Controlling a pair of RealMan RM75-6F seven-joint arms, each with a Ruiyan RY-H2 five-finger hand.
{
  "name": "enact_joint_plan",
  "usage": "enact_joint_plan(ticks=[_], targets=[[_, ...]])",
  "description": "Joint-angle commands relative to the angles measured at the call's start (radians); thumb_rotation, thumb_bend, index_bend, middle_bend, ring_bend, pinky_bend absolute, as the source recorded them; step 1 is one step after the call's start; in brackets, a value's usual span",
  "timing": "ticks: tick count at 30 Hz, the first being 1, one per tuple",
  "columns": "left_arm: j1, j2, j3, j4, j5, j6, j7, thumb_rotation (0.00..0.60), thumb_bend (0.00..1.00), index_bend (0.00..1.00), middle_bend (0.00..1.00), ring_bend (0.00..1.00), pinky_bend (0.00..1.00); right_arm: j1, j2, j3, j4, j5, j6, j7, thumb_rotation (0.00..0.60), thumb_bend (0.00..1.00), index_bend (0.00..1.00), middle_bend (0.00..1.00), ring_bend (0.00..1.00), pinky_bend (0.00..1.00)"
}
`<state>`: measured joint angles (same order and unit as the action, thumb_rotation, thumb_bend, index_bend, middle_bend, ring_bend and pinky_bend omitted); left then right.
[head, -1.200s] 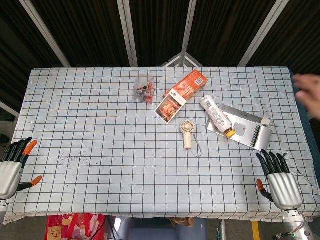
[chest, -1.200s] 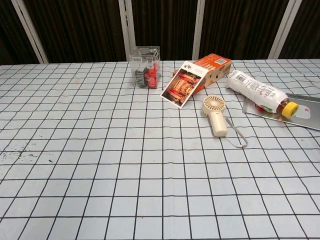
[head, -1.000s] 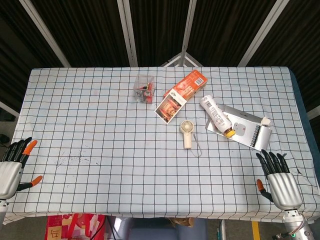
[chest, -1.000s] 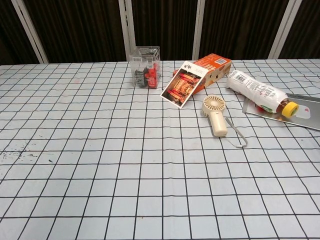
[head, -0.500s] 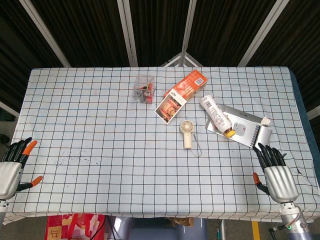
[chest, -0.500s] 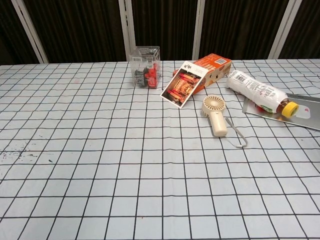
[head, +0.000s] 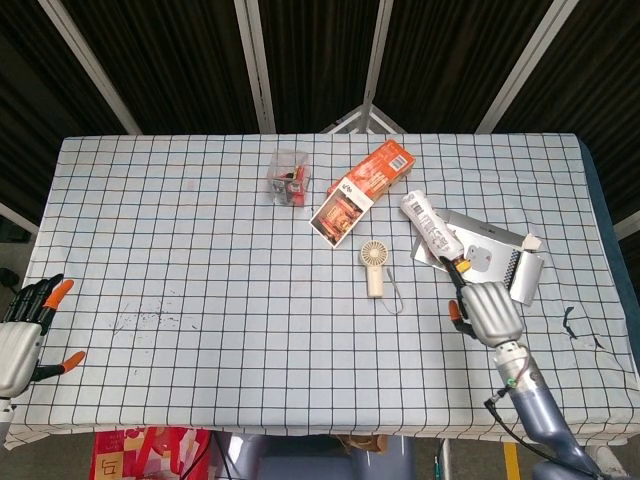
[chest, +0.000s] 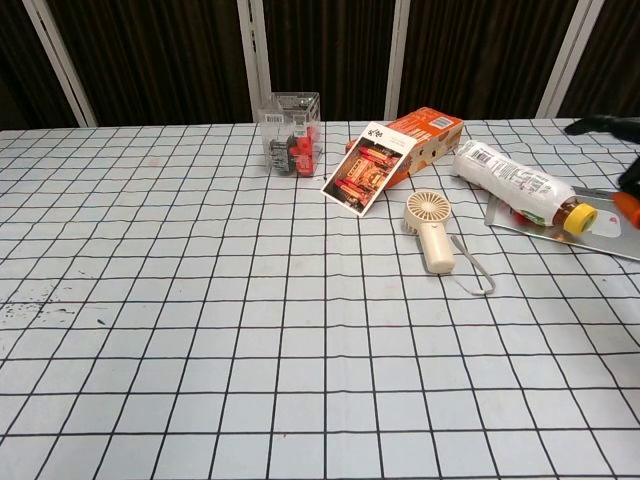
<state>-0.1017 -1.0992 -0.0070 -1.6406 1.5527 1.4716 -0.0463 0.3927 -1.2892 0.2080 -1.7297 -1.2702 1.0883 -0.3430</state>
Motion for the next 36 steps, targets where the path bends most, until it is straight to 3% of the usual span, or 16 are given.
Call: enact_joint_plan(ticks=[1,8,17,26,36], targets=[[-0.003,0.004,-0.001,-0.001,-0.007,-0.009,-0.005,0.600,0.01,0.00,0.00,0.00,0.00,0.078,-0.085,0.033,0.043,0.083,-0.071,-0.075,0.600,0.71,0.00,0.79,0.87,0.85],[-0.010,0.012,-0.006,-0.003,-0.024,-0.027,-0.028,0.600,0.01,0.00,0.00,0.00,0.00,0.167,-0.204,0.047,0.113,0.186,-0.121,-0.146,0.600,0.72,0.00,0.79,0.87,0.85],[-0.016,0.022,-0.004,-0.009,-0.025,-0.041,-0.051,0.600,0.01,0.00,0.00,0.00,0.00,0.221,-0.303,0.026,0.213,0.280,-0.153,-0.184,0.600,0.72,0.00,0.79,0.87,0.85],[-0.018,0.026,-0.005,-0.012,-0.029,-0.045,-0.057,0.600,0.01,0.00,0.00,0.00,0.00,0.231,-0.347,0.008,0.275,0.318,-0.151,-0.163,0.600,0.72,0.01,0.79,0.87,0.85],[-0.017,0.025,-0.005,-0.015,-0.029,-0.042,-0.052,0.600,0.01,0.00,0.00,0.00,0.00,0.240,-0.362,-0.004,0.273,0.313,-0.137,-0.145,0.600,0.72,0.01,0.79,0.87,0.85]])
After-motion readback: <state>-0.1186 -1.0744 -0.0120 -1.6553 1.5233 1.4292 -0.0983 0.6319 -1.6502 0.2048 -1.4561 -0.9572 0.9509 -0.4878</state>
